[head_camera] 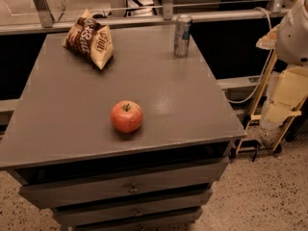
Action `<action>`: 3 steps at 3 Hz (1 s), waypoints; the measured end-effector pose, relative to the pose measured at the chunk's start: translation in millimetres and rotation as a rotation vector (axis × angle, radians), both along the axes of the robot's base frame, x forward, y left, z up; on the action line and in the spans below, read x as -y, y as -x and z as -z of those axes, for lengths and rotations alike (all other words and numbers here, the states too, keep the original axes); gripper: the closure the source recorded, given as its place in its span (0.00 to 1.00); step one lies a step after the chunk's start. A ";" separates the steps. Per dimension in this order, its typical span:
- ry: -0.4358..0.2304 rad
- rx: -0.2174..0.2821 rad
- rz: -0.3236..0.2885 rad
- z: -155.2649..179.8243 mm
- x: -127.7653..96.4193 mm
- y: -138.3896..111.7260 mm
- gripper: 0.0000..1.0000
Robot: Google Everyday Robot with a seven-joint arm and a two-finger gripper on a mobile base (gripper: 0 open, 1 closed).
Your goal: Move brown chip bag near apple
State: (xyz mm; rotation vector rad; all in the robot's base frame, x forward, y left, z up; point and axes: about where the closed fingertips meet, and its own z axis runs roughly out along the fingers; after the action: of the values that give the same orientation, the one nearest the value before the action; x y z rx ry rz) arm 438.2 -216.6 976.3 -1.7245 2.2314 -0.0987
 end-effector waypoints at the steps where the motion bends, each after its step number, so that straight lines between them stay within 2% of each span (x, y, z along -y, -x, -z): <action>1: -0.002 0.006 -0.004 -0.7 -1.1 -1.6 0.00; 2: -0.042 0.042 -0.085 2.2 -17.3 -31.8 0.00; 3: -0.128 0.112 -0.232 3.1 -57.2 -86.7 0.00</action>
Offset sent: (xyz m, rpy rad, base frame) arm 0.0847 0.0450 -0.0102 0.1156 -0.0915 0.2334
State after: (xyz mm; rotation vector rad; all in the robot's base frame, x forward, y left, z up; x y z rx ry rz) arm 524.9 -159.4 973.2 -1.8452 1.9014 0.0009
